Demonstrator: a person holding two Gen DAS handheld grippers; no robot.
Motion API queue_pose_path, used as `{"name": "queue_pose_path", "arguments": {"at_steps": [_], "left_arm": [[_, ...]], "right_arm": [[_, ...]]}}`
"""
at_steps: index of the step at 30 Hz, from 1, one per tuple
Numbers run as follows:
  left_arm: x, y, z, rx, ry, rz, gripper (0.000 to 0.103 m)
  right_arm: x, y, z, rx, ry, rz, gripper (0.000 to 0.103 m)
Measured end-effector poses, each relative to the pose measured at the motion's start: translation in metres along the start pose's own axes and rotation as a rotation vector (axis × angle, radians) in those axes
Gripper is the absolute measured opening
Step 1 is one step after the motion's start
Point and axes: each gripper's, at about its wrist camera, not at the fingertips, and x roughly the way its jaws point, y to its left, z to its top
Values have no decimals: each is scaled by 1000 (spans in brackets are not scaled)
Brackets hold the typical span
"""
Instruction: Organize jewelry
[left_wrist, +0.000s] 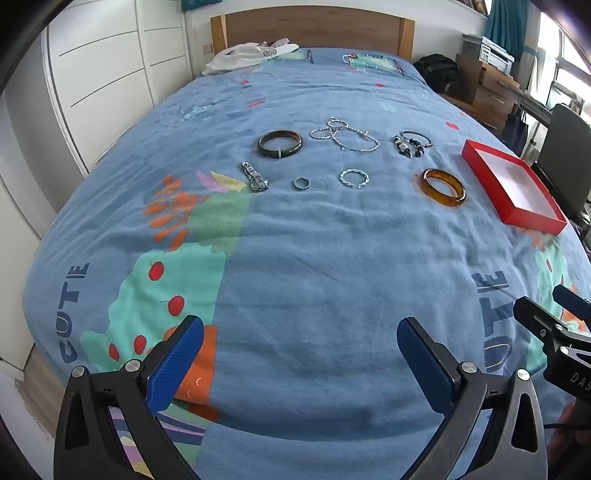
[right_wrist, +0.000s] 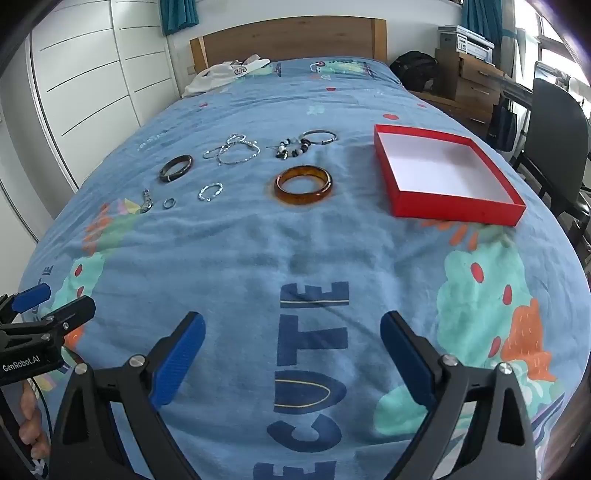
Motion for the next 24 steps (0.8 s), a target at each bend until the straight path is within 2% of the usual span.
{"name": "queue_pose_path", "arguments": {"at_steps": [17,24], "left_arm": [[6,-1,-6,-7,5,0,102],[0,3,-4,-20,-19,-6,102]], "right_arm": [[6,0,-3,-7,7,-14,97],[4,1,-2,-10,0,-19,97]]}}
